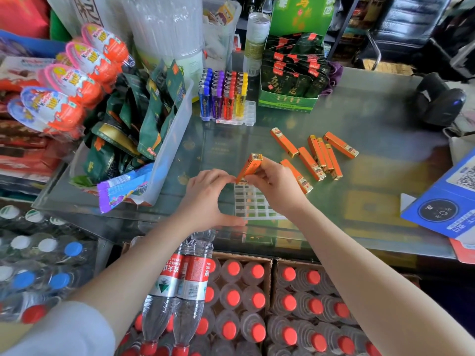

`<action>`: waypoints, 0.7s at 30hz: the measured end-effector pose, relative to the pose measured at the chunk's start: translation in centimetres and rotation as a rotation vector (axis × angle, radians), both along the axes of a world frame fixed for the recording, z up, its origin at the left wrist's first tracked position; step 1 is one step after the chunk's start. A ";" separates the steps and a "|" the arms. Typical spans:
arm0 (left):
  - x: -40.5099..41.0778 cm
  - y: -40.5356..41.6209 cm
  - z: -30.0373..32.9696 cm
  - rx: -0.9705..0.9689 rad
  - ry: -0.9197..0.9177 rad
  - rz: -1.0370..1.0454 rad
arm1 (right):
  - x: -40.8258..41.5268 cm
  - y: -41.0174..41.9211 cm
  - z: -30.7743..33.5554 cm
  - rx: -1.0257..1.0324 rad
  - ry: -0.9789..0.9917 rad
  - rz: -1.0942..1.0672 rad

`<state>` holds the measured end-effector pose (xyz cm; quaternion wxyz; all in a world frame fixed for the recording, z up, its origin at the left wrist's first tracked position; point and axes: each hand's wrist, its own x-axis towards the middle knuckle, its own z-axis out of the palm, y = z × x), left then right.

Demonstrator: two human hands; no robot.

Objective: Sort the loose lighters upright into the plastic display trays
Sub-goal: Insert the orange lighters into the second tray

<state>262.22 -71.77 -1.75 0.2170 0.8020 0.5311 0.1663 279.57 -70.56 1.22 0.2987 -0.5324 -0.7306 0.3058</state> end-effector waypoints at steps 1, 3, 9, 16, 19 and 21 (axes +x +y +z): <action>0.0 0.0 0.0 -0.001 0.008 0.000 | 0.1 0.0 0.0 0.021 -0.041 0.027; 0.0 0.0 0.0 0.001 0.014 -0.004 | 0.0 -0.1 -0.2 0.064 -0.090 0.062; -0.1 -0.1 0.0 0.008 0.006 -0.008 | -0.7 0.0 -0.8 0.140 -0.212 0.047; 0.1 -0.4 0.5 -0.024 0.003 -0.057 | 1.0 -0.4 -0.1 0.100 -0.308 -0.060; 0.2 -0.8 1.0 -0.083 -0.066 -0.037 | 3.5 -0.2 -0.1 0.129 -0.335 -0.251; 0.2 -1.1 1.2 -0.119 -0.141 -0.029 | 4.8 0.0 -0.4 0.098 -0.411 -0.360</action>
